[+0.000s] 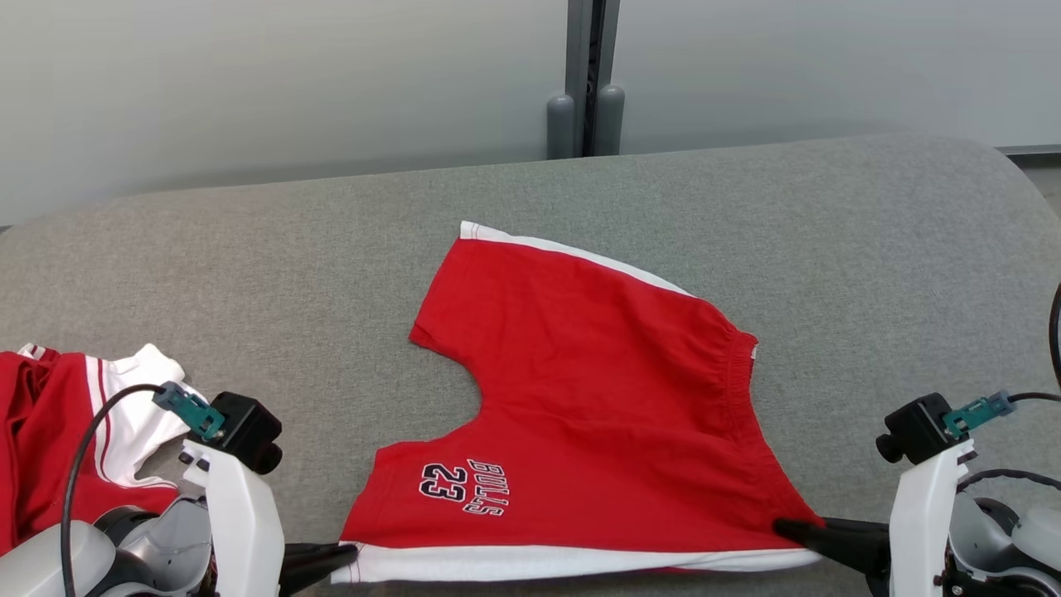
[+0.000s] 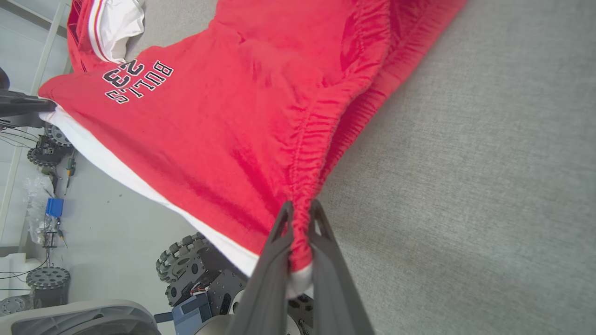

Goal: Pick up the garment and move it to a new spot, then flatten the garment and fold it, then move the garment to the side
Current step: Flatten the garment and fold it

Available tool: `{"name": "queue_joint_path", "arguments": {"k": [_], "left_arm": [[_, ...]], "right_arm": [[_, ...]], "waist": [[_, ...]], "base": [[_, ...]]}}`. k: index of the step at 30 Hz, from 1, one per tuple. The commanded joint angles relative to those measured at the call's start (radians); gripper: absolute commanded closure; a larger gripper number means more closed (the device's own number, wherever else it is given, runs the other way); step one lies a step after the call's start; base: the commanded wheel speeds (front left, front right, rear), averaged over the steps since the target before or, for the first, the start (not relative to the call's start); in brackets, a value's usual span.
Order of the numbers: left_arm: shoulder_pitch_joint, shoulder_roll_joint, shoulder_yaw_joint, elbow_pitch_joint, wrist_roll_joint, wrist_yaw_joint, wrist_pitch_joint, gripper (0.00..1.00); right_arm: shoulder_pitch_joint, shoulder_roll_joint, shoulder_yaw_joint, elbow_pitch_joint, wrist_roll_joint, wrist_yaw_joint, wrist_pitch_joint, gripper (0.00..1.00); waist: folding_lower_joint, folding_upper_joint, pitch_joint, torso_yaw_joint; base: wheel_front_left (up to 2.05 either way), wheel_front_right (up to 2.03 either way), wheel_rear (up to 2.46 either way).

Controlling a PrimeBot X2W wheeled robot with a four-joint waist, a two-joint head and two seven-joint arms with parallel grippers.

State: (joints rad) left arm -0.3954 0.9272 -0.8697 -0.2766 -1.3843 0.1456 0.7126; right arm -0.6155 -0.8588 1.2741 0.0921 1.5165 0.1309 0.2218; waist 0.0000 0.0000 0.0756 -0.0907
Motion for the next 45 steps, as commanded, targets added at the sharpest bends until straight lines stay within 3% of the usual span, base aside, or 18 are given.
{"name": "queue_joint_path", "arguments": {"k": [1, 15, 30, 35, 45], "left_arm": [[-0.017, -0.002, 0.006, 0.001, -0.001, 0.004, 0.007, 1.00], [-0.268, -0.056, 0.043, 0.122, 0.044, -0.013, 0.137, 1.00], [-0.624, -0.154, 0.066, 0.355, 0.112, -0.035, 0.286, 1.00], [-0.735, -0.193, 0.056, 0.417, 0.152, -0.028, 0.327, 1.00], [-0.874, -0.264, 0.035, 0.544, 0.206, -0.057, 0.357, 1.00]], "right_arm": [[-0.011, 0.000, -0.005, 0.002, -0.003, 0.000, 0.011, 1.00], [-0.164, 0.058, -0.067, 0.005, 0.018, 0.000, 0.107, 1.00], [-0.323, 0.106, -0.182, -0.001, 0.028, 0.000, 0.092, 1.00], [-0.354, 0.126, -0.186, 0.010, 0.037, 0.000, 0.118, 1.00], [-0.409, 0.168, -0.197, 0.021, 0.061, 0.000, 0.166, 1.00]], "waist": [[0.0000, 0.0000, 0.015, -0.008], [0.0000, 0.0000, 0.160, -0.082], [0.0000, 0.0000, 0.345, -0.144], [0.0000, 0.0000, 0.404, -0.157], [0.0000, 0.0000, 0.461, -0.210]], "base": [[0.00, 0.00, 0.00], [0.00, 0.00, 0.00], [0.00, 0.00, 0.00], [0.00, 0.00, 0.00], [0.00, 0.00, 0.00]]}}
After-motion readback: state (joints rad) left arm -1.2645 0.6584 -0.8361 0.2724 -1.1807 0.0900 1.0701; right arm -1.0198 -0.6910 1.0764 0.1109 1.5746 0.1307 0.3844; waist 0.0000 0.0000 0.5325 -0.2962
